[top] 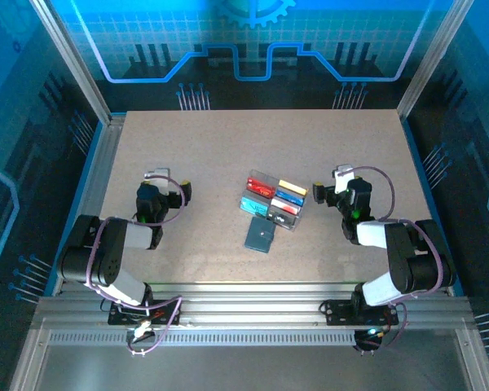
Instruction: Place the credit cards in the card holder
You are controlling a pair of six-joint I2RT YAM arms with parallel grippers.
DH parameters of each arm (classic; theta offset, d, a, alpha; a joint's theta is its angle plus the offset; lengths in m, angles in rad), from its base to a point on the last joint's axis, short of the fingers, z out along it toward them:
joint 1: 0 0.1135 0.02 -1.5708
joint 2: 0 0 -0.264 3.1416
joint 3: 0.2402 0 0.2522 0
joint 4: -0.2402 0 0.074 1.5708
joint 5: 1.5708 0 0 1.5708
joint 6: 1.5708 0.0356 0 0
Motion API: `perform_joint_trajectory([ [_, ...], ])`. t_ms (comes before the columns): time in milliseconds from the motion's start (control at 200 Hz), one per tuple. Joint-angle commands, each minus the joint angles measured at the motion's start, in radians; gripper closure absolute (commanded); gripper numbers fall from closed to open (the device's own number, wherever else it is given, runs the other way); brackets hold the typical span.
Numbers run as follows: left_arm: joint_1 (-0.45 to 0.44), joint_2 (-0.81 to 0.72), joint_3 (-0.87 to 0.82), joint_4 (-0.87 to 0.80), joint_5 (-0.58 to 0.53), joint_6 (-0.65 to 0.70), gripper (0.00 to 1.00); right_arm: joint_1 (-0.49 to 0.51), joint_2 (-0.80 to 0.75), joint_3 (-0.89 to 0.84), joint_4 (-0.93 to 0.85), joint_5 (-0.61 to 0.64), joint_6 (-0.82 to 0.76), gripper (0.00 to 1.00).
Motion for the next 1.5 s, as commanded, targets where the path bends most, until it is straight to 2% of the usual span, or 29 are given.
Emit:
perform_joint_trajectory([
  [0,-0.006,-0.003,-0.007,0.032,-0.008,0.016,0.01,0.009,0.007,0.004,0.018,0.001,-0.013,0.00],
  [150,-0.003,-0.003,-0.003,0.026,-0.005,0.013,0.01,-0.014,0.010,0.016,-0.002,-0.048,-0.005,0.00],
  [230,0.005,-0.001,0.018,-0.011,-0.048,-0.015,0.01,-0.025,0.010,0.019,-0.008,-0.072,0.001,0.00],
  [450,0.020,-0.006,0.010,-0.003,-0.033,-0.023,0.01,-0.036,0.010,0.021,-0.010,-0.092,0.006,0.00],
  [515,0.000,-0.042,-0.018,0.025,-0.050,-0.001,0.01,-0.037,-0.012,0.027,-0.027,-0.029,0.031,0.00],
  [585,-0.013,-0.113,0.008,-0.087,-0.094,-0.004,0.01,-0.019,-0.113,0.111,-0.262,0.097,0.072,0.00],
  [655,-0.035,-0.170,0.052,-0.205,-0.159,0.001,0.01,-0.004,-0.183,0.208,-0.458,0.160,0.126,0.00],
  [785,-0.131,-0.261,0.128,-0.374,-0.311,0.036,0.01,-0.005,-0.282,0.306,-0.660,0.126,0.313,0.00],
  [830,-0.154,-0.288,0.174,-0.456,-0.352,0.003,0.01,-0.013,-0.285,0.345,-0.738,0.164,0.419,0.00],
  [885,-0.166,-0.312,0.245,-0.591,-0.319,-0.061,0.01,-0.044,-0.273,0.413,-0.926,0.226,0.626,0.00],
  [925,-0.171,-0.319,0.299,-0.696,-0.271,-0.132,0.01,-0.081,-0.251,0.479,-1.087,0.195,0.741,0.00],
  [1006,-0.184,-0.309,0.390,-0.880,-0.144,-0.238,0.01,-0.124,-0.230,0.511,-1.111,0.000,0.700,0.00],
  [1101,-0.227,-0.295,0.399,-0.917,-0.024,-0.323,0.01,-0.097,-0.275,0.476,-1.099,-0.033,0.699,0.00],
  [1171,-0.264,-0.272,0.403,-0.930,0.069,-0.372,0.11,-0.067,-0.290,0.474,-1.141,-0.013,0.700,0.01],
  [1231,-0.281,-0.244,0.408,-0.937,0.167,-0.444,0.19,-0.054,-0.295,0.477,-1.186,-0.016,0.701,0.05],
  [1321,-0.300,-0.178,0.398,-0.906,0.311,-0.559,0.42,-0.043,-0.328,0.433,-1.214,-0.044,0.693,0.19],
  [1396,-0.330,-0.140,0.351,-0.806,0.376,-0.655,0.64,-0.029,-0.377,0.388,-1.214,-0.063,0.687,0.28],
  [1491,-0.374,-0.080,0.309,-0.681,0.422,-0.748,0.77,-0.001,-0.430,0.359,-1.238,-0.067,0.662,0.46],
])
